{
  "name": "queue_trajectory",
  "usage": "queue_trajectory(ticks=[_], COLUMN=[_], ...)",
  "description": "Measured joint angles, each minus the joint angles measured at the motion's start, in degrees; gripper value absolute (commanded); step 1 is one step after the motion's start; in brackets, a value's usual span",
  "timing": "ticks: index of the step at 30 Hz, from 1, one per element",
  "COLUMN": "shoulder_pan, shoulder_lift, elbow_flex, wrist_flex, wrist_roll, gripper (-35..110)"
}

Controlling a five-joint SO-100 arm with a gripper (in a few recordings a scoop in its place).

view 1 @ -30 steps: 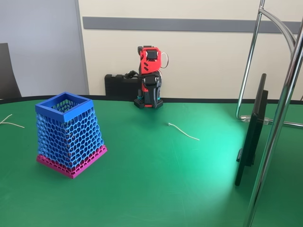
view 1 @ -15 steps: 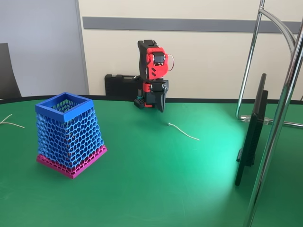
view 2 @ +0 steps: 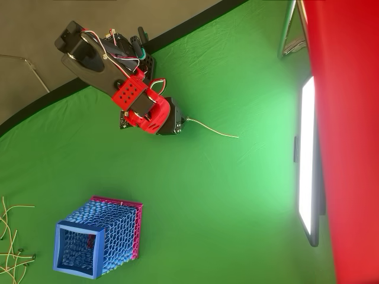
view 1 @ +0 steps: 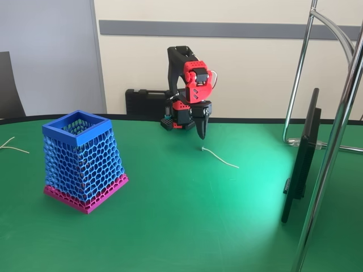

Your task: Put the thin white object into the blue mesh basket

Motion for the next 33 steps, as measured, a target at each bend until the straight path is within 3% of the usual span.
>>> queue_trajectory(ticks=[6, 33], shoulder_pan=[-2.90, -4.66], shoulder_lift=[-3.69, -11.60], elbow_flex=[-1.14, -2.11], wrist_flex=[-1.85, -5.80], wrist_roll=[1.58, 2.64], gripper=[16, 15])
